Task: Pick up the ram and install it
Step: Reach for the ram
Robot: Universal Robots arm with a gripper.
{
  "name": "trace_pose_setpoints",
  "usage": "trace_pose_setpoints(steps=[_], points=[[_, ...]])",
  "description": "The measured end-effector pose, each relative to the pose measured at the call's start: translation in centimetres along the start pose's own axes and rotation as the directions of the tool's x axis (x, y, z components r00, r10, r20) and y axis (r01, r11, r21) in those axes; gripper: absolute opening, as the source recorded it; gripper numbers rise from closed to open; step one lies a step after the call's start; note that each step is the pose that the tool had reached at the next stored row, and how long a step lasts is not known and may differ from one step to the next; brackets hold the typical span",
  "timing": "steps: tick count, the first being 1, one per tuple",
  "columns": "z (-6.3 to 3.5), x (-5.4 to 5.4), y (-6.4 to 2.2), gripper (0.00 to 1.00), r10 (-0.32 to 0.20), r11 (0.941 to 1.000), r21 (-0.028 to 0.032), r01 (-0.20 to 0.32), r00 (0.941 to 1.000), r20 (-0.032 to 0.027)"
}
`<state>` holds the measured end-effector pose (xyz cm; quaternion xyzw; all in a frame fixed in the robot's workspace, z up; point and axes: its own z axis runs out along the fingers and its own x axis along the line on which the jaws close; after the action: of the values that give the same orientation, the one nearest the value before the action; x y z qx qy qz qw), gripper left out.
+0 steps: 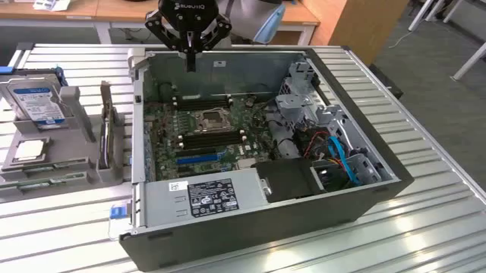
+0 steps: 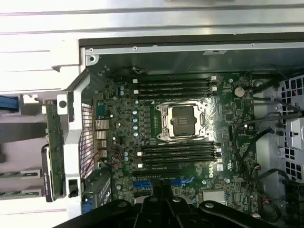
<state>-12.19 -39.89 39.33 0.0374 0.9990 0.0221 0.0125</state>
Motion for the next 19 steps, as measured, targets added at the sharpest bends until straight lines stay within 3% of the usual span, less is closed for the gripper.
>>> trace_pose_setpoints(steps=[19], points=[[-0.01,0.76,-0.06,0.10,0.000,1.0000,0.0000,0.000,1.0000,0.0000]])
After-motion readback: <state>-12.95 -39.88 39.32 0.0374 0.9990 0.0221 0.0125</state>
